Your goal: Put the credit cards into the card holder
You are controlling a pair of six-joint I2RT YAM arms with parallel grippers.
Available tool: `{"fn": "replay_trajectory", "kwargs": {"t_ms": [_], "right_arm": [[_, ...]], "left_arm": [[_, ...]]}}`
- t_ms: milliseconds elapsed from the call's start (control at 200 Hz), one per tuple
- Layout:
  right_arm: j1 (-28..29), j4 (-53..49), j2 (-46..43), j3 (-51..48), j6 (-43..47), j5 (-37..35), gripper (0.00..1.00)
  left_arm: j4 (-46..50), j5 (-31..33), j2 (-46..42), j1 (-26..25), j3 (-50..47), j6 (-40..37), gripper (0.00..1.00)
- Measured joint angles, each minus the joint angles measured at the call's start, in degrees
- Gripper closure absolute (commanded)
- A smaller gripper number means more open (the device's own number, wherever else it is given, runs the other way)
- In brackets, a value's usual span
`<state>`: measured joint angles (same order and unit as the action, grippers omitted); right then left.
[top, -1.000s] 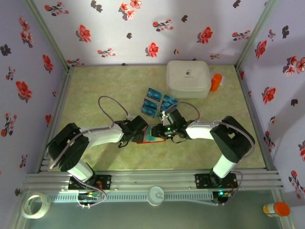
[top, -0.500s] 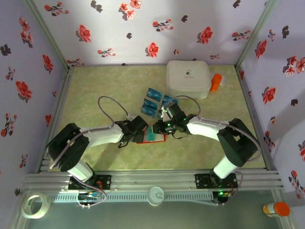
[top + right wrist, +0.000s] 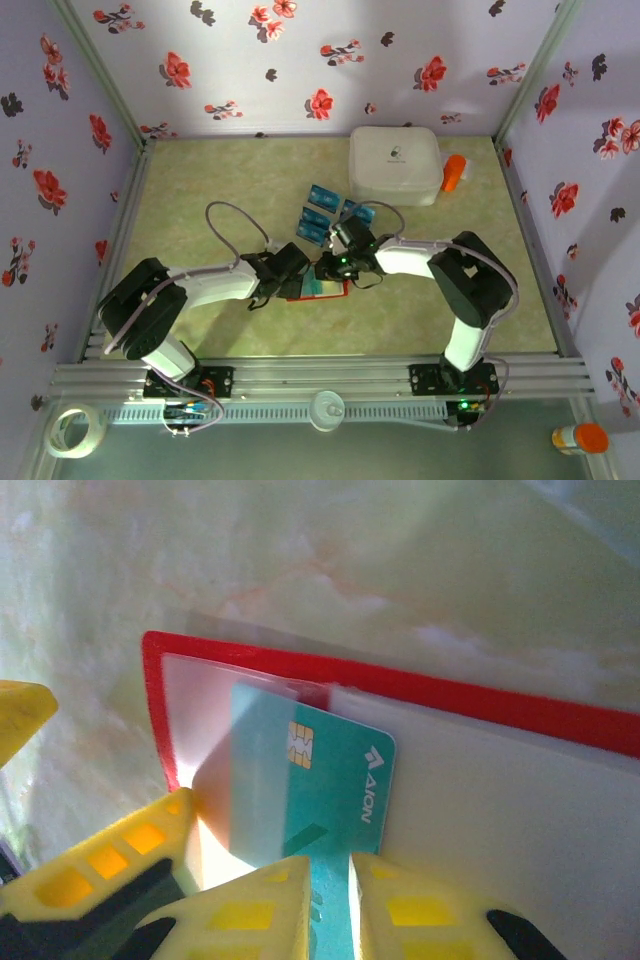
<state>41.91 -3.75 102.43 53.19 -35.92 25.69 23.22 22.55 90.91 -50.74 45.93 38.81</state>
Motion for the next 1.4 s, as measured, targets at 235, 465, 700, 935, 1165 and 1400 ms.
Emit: {"fn": "replay_trajectory", "kwargs": {"t_ms": [235,465,700,935,1165,1400], "right_arm": [[1.4,0.0,0.8,1.2,-0.1,0.0,0.82],[1.4,-1.2,-1.2,1.2,-0.3,-1.1,0.82],[1.5,-1.3,-4.3,1.1,-0.3,-3.0,0.82],[2.3,-2.0,-4.1,1.1,-0.3,-4.2,0.83],[2.8,-2.5,-0.3,1.8,-0.2,-4.8,0.84],[4.0,-3.1,3.1,5.0,0.0,-5.0,0.85]], "left_arm": [[0.0,0.0,-0.8,0.6,-0.2,0.2,0.0],[-0.3,-1.2,-7.4,4.9,-3.3,1.8,0.0],[-2.6,-3.3,-9.1,6.9,-5.7,2.8,0.0],[-4.2,-4.6,-7.9,6.9,-6.8,2.8,0.0],[-5.5,-4.8,-5.4,7.0,-6.8,2.8,0.0],[-5.8,-4.7,-4.9,6.9,-6.8,2.8,0.0]]}}
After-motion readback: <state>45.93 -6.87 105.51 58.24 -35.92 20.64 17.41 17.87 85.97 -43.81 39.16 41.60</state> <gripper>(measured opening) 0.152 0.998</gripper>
